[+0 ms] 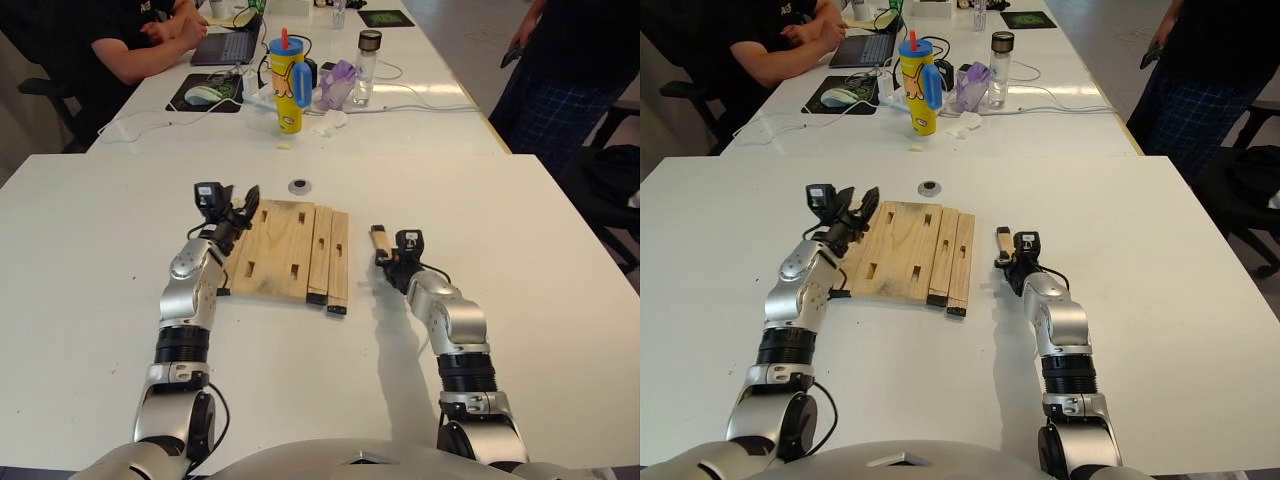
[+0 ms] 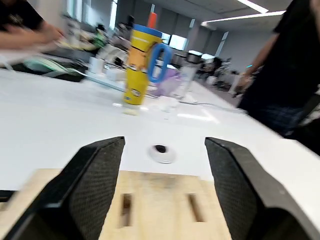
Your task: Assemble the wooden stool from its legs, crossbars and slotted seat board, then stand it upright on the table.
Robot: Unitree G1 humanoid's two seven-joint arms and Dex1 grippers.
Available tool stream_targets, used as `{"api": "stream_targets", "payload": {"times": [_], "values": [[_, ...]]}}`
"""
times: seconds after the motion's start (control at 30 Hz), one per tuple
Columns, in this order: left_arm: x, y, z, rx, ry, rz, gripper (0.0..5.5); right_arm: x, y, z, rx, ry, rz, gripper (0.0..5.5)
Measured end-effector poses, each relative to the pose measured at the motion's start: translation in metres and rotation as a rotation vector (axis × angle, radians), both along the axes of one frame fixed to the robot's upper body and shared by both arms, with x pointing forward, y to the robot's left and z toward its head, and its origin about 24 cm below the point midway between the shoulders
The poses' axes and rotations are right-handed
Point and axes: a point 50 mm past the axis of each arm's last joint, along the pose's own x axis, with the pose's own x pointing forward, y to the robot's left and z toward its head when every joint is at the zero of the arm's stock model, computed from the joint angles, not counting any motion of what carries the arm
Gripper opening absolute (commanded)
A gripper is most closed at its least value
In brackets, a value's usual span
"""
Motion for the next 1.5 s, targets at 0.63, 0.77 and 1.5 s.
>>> {"api": "stream_targets", "payload": {"times": [0.63,0.77,1.5], "values": [[-0.016,-0.039,0.053,-0.450,0.072,-0.460,2.78,-0.022,0.058,0.058,0.013,-0.539,0.548,1.30],[-0.015,-0.035,0.054,-0.452,0.071,-0.450,2.18,-0.024,0.058,0.059,0.029,-0.544,0.560,1.30],[-0.014,-0.025,0.052,-0.343,0.083,-0.466,0.45,-0.026,0.057,0.059,0.069,-0.527,0.570,1.94]]}}
